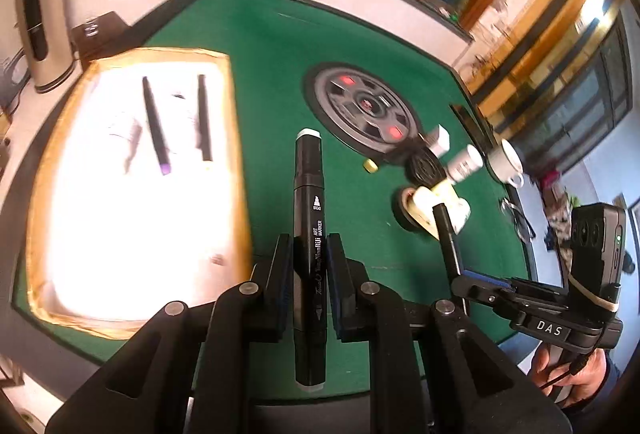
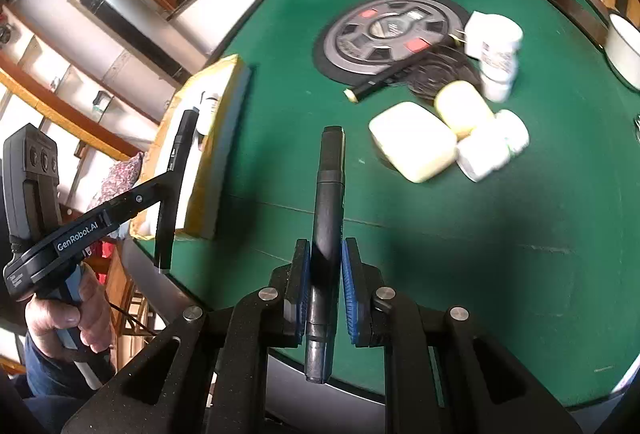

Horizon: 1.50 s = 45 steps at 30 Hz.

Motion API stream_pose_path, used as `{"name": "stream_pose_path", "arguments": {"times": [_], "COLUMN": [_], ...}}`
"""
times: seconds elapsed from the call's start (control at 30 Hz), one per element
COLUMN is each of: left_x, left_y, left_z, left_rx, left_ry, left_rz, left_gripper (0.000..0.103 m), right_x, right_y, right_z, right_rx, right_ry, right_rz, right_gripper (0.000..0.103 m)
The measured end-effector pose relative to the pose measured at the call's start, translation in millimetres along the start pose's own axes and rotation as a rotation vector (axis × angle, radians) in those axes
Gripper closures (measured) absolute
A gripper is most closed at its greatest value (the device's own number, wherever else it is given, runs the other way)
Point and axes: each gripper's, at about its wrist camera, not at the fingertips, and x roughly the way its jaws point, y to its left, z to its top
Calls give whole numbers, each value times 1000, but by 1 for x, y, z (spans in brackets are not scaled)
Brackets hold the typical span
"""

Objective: Organize rigid objects
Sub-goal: 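Carry both black markers toward the white tray, then lower both black markers into the tray and open both grippers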

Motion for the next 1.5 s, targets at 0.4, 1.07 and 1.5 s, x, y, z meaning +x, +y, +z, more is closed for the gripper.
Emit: {"name": "stream_pose_path", "arguments": {"times": [0.4,1.07,1.5], "left_x": [-27,32,52], "left_y": [91,175,185], "left_z": [13,44,69], "left_rx": [-161,-182,-145], "left_ry": [-64,48,76], "left_rz": [90,178,158], "left_gripper": [89,89,89], "right_x": [23,162,211], "right_y": [77,203,220], "right_z": [32,84,100], "right_rx": [-120,-258,-271], "right_ry": [1,164,226], "right_rz": [87,66,-39], "right_gripper": [89,89,89]}}
